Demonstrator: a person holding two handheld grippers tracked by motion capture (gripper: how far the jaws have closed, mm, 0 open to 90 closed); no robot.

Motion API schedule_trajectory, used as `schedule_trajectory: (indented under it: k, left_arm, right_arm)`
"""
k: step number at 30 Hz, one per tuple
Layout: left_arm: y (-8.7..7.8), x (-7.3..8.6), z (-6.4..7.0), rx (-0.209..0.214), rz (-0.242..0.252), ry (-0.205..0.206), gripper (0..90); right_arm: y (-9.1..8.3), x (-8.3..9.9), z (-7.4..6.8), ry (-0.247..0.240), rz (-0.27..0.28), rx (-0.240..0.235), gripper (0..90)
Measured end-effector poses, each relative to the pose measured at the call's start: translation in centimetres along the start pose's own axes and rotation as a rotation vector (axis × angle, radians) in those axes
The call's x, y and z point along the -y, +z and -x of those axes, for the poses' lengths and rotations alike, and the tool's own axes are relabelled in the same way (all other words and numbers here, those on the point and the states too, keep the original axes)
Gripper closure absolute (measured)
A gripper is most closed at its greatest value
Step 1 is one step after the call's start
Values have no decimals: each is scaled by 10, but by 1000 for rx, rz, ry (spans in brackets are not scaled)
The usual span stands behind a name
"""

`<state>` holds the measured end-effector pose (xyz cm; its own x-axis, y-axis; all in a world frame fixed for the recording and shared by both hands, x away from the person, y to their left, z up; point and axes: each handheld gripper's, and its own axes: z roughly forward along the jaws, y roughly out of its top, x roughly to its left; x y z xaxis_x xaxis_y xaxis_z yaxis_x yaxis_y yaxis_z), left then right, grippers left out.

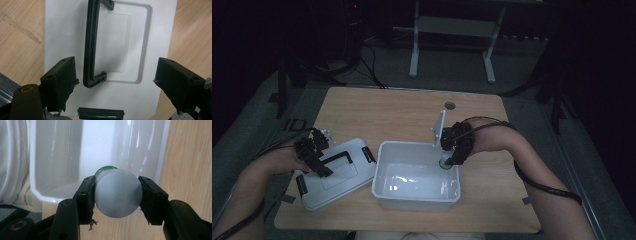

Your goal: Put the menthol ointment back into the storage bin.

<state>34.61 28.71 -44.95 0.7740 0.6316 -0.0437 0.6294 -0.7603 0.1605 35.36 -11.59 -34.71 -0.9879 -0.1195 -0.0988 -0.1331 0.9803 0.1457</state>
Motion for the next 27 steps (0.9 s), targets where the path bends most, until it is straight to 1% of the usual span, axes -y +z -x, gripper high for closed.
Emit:
schedule_trajectory:
  k: [1,2,6,7,8,9,10,11,12,14,15,16,18,19,22,23,25,27]
  left_arm:
    - [0,0,0,-1,1,0,174]
    - [0,1,0,-1,1,-2,174]
    - [0,2,-1,0,3,-4,174]
    - [0,3,-1,1,4,-2,174]
    - [0,3,-1,1,4,-2,174]
    - [1,2,0,0,4,-1,174]
    - [1,2,0,0,4,-1,174]
    - [1,2,0,3,3,0,174]
    - [1,2,0,4,2,2,174]
    - [2,1,0,6,1,3,174]
    - [2,1,0,6,2,2,174]
    - [2,1,1,5,2,2,174]
    - [2,1,0,4,1,2,174]
    - [1,1,0,3,1,2,174]
    - [0,2,0,1,0,1,174]
    - [0,2,-1,2,2,-1,174]
    - [0,2,-1,1,3,-1,174]
    - [0,2,-1,2,1,1,174]
  right_arm:
    - [6,-2,1,-3,-4,-10,498]
    - [6,-2,1,-3,-4,-10,498]
    - [19,-4,3,9,-9,-17,498]
    - [25,-5,3,11,-15,-16,498]
    - [25,-5,3,11,-15,-16,498]
    - [34,-6,4,14,-11,-29,498]
    - [34,-6,4,14,-11,-29,498]
    - [41,-6,4,16,-8,-35,498]
    - [41,-6,4,16,-8,-35,498]
    - [50,-7,4,23,-4,-42,499]
    - [59,-7,5,21,1,-43,498]
    - [59,-7,5,21,1,-43,498]
    - [65,-8,4,27,-5,-46,498]
    - [68,-9,5,23,-2,-46,498]
    - [77,-11,4,32,-16,-40,498]
    - [81,-11,5,27,-18,-39,499]
    - [87,-12,5,30,-24,-47,498]
    - [93,-13,4,33,-43,-47,499]
